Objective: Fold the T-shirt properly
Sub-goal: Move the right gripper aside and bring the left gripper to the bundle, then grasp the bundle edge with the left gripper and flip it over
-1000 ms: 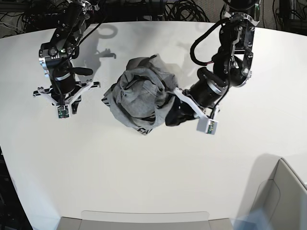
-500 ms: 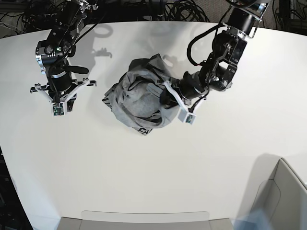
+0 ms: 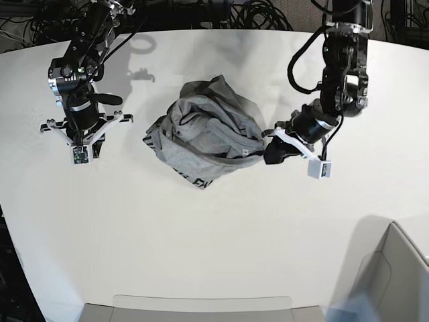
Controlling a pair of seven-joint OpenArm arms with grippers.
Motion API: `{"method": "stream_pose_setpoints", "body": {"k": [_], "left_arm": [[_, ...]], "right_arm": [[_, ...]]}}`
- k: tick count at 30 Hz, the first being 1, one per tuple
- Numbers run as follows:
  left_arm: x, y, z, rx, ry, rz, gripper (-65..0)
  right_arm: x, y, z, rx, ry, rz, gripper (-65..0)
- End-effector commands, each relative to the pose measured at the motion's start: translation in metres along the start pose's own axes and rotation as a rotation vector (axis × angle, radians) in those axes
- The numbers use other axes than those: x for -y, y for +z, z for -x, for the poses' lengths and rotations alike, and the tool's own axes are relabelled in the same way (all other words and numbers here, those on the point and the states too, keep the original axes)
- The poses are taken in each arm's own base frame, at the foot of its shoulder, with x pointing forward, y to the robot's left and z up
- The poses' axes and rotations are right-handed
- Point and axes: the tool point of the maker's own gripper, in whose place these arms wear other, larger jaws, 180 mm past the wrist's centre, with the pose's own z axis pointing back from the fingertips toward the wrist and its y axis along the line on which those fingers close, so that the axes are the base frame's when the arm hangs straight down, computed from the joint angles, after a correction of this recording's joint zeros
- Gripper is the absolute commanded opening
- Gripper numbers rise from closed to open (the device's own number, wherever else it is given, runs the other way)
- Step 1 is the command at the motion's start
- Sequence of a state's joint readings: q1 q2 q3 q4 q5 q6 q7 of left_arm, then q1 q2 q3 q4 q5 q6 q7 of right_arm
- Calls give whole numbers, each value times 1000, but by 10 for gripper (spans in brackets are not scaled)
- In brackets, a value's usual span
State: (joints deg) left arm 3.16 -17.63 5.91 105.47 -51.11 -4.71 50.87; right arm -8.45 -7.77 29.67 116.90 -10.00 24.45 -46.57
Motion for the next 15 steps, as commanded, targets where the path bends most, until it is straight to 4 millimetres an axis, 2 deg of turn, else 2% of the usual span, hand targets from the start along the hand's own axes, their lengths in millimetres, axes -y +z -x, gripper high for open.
{"method": "stream_pose_setpoints", "body": {"k": [1, 3, 6, 8, 11, 15], "left_arm": [[30, 12, -19, 61, -46, 57, -600], [43, 10, -7, 8, -32, 79, -523], [44, 3, 15, -94, 102, 42, -389], [46, 1, 25, -136, 176, 26, -332], [45, -4, 36, -175, 255, 8, -322], [26, -15, 59, -245, 317, -36, -322]], "right_arm": [[-2, 2, -16, 58, 9, -7, -628], [-11, 2, -17, 59, 19, -30, -628], [-11, 2, -17, 59, 21, -31, -628], [-11, 2, -17, 59, 21, -31, -628], [-12, 2, -16, 58, 21, -32, -628], [-12, 1, -16, 57, 21, -32, -628]]}}
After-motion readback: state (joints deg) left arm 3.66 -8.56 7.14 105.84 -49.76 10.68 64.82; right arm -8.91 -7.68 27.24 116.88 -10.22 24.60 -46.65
